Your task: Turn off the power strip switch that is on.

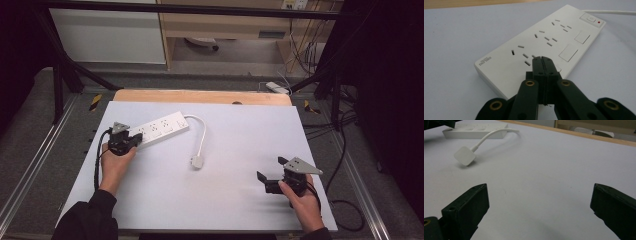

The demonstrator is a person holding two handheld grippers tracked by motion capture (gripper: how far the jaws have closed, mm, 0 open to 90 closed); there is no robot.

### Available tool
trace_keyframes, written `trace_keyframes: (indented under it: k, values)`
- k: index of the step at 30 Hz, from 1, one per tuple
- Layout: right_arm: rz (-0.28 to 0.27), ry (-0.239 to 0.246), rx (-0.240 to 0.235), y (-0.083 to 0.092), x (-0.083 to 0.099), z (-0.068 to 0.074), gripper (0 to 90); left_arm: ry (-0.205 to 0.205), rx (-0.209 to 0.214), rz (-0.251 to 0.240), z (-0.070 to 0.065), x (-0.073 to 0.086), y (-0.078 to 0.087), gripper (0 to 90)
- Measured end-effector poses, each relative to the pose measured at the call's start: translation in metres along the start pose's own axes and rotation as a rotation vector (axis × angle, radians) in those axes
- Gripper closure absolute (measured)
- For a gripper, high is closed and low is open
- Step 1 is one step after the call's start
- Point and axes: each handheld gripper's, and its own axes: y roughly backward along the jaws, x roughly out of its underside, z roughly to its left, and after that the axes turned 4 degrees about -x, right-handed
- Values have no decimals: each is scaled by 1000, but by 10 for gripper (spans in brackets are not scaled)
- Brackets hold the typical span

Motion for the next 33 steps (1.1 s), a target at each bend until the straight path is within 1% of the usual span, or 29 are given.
trace_keyframes:
  k: [3, 6, 8, 19, 33]
  values:
    - [2, -2, 0, 0, 0, 0, 25, -2, 0, 1, 1, 1, 0, 900]
    - [3, 1, 0, -1, 0, 0, 25, 10, 3, -4, 2, 1, 0, 900]
    - [6, 1, 1, -1, 0, 0, 25, 6, -3, -1, 1, 1, 0, 900]
    - [6, 0, -2, -2, 0, 0, 25, 11, 1, -13, 1, 2, 0, 900]
    - [13, -1, -4, -2, 1, 1, 25, 0, -3, -21, 1, 3, -1, 900]
